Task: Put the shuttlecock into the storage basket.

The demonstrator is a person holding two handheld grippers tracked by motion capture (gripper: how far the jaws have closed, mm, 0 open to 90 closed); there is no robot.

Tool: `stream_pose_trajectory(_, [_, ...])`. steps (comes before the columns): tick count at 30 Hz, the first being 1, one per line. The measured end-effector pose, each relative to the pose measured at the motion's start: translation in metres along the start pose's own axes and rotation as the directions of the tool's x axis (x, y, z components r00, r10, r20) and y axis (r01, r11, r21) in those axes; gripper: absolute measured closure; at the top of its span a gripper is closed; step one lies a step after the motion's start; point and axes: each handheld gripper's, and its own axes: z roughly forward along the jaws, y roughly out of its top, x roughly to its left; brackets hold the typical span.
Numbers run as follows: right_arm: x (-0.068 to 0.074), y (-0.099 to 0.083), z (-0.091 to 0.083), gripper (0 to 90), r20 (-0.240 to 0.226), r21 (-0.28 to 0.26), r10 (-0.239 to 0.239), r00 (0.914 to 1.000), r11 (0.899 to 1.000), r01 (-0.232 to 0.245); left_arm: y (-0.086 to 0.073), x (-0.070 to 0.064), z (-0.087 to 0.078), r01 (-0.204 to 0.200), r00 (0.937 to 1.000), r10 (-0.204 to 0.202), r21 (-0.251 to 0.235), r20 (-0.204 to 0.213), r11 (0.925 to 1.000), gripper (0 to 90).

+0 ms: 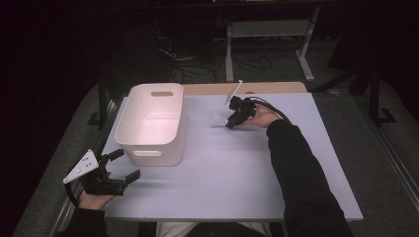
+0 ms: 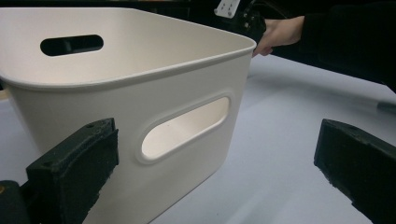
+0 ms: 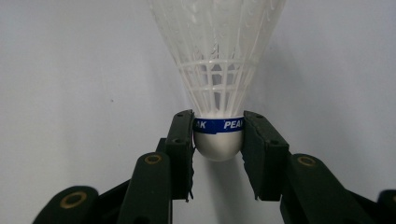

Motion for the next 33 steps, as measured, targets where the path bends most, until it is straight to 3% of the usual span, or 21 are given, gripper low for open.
stream_pose_trajectory(7, [0.004, 0.006, -0.016, 64.3, -0.023, -0.061, 0.026, 0.9994, 0.998, -0.027, 0.0, 0.0, 0.0, -0.005, 1.0, 0.005, 0.001, 0.003, 1.0, 0.0])
stream_pose_trajectory(14, [0.01, 0.012, -0.027, 64.3, -0.038, -0.107, 0.018, 0.9991, 0.994, -0.022, 0.0, 0.0, 0.0, -0.005, 1.0, 0.005, 0.001, 0.004, 1.0, 0.0])
stream_pose_trajectory(33, [0.03, 0.022, -0.059, 64.3, -0.064, -0.156, 0.006, 0.998, 0.988, -0.016, 0.001, 0.0, 0.001, -0.003, 1.0, 0.003, -0.005, 0.005, 1.0, 0.0])
